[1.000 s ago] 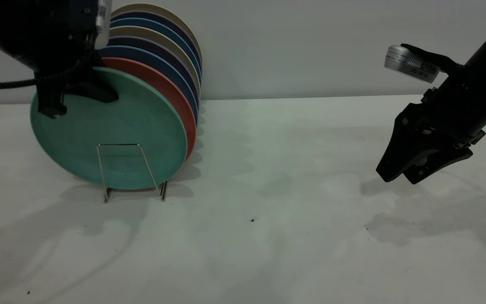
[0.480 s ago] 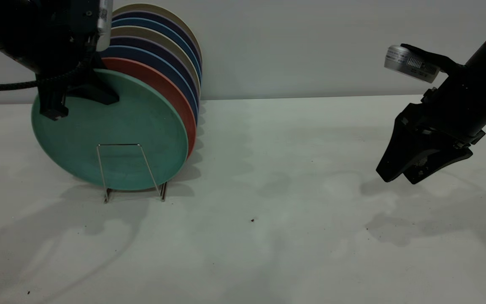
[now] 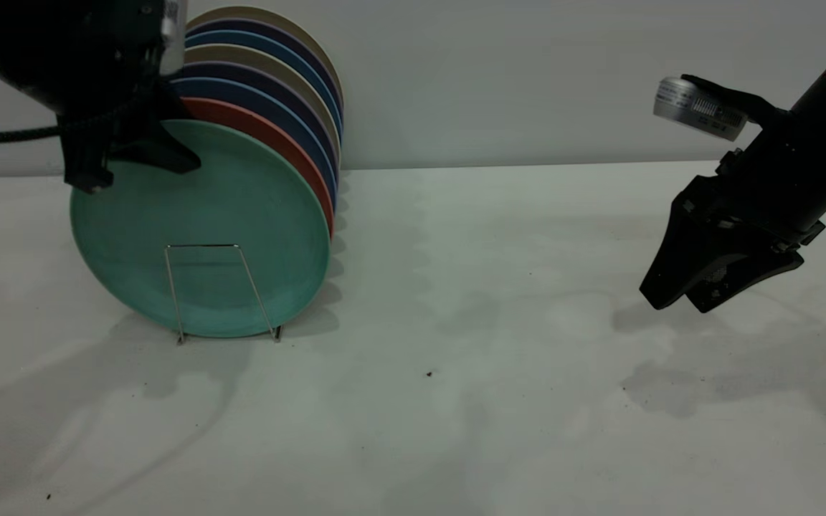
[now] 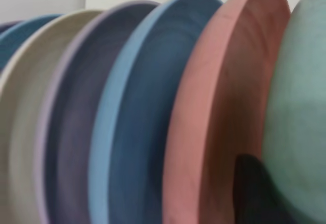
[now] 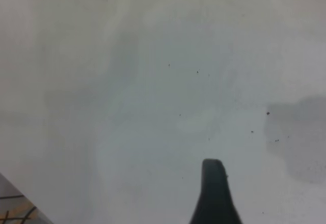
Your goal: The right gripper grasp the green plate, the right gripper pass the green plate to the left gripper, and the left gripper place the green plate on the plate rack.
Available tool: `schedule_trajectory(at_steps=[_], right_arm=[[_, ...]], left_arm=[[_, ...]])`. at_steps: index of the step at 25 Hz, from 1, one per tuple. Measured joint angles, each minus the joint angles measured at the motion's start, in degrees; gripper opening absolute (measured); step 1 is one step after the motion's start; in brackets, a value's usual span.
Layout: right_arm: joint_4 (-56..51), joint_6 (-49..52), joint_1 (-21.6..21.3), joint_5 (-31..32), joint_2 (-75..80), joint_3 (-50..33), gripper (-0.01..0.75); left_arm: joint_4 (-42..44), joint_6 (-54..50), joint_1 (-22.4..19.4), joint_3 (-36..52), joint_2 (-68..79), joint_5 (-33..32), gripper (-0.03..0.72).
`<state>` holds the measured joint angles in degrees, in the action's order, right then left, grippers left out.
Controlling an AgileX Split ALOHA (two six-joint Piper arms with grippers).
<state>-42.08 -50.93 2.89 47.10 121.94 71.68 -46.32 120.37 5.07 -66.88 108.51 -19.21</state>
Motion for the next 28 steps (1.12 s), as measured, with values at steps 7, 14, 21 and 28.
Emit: schedule_trajectory(at_steps=[7, 14, 21, 28], right_arm=[[0.0, 0.0, 0.0, 0.0, 0.0, 0.0, 0.580], [0.2, 0.0, 0.0, 0.0, 0.0, 0.0, 0.580], [0.4, 0.8, 0.0, 0.0, 0.0, 0.0, 0.580], [5.9, 7.3, 0.1, 2.5, -1.1, 1.2, 0.577]], left_arm=[[0.0, 0.0, 0.0, 0.0, -2.4, -0.7, 0.324], [1.4, -2.5, 0.0, 0.0, -4.7, -3.2, 0.324], [20.2, -21.6, 0.0, 0.0, -7.8, -9.3, 0.324], [33.5, -63.3, 0.0, 0.0, -14.8, -17.0, 0.324]])
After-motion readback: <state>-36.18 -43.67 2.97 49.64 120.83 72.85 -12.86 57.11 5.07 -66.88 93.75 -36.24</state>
